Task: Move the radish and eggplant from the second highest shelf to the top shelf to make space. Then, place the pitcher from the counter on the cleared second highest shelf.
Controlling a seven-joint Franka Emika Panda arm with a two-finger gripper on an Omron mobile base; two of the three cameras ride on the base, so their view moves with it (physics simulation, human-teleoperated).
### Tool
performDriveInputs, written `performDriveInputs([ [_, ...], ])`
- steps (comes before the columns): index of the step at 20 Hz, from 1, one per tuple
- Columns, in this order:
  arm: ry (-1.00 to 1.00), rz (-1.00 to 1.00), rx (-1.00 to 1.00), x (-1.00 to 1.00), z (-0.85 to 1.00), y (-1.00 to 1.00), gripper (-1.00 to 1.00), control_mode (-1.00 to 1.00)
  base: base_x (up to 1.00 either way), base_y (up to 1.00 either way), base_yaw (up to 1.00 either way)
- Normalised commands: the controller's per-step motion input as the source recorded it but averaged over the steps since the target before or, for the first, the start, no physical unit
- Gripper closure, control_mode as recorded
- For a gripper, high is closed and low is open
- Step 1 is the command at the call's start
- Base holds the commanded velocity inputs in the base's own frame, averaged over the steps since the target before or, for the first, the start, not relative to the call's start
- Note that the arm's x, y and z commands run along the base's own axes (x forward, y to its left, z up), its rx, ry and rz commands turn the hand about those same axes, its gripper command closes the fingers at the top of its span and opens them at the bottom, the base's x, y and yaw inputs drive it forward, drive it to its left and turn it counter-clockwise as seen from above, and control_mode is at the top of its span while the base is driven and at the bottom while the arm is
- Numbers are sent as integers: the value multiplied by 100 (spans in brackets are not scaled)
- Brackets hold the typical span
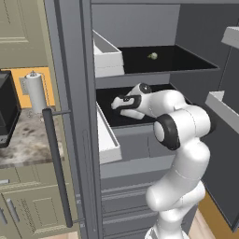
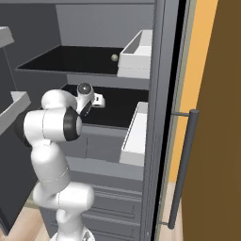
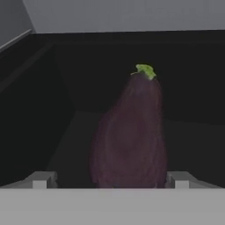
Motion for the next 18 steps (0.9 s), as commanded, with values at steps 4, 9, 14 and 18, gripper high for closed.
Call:
performDriveInputs([
  [4,-12,0,0,-4,-8,0,-100,-100,0,0,0],
  [9,-12,-1,0,-2,0,0,-100,-100,0,0,0],
  [14,-1,-5,0,8,0,-6,-100,-100,0,0,0],
  [18,0,-8,0,9,0,-24,-100,-100,0,0,0],
])
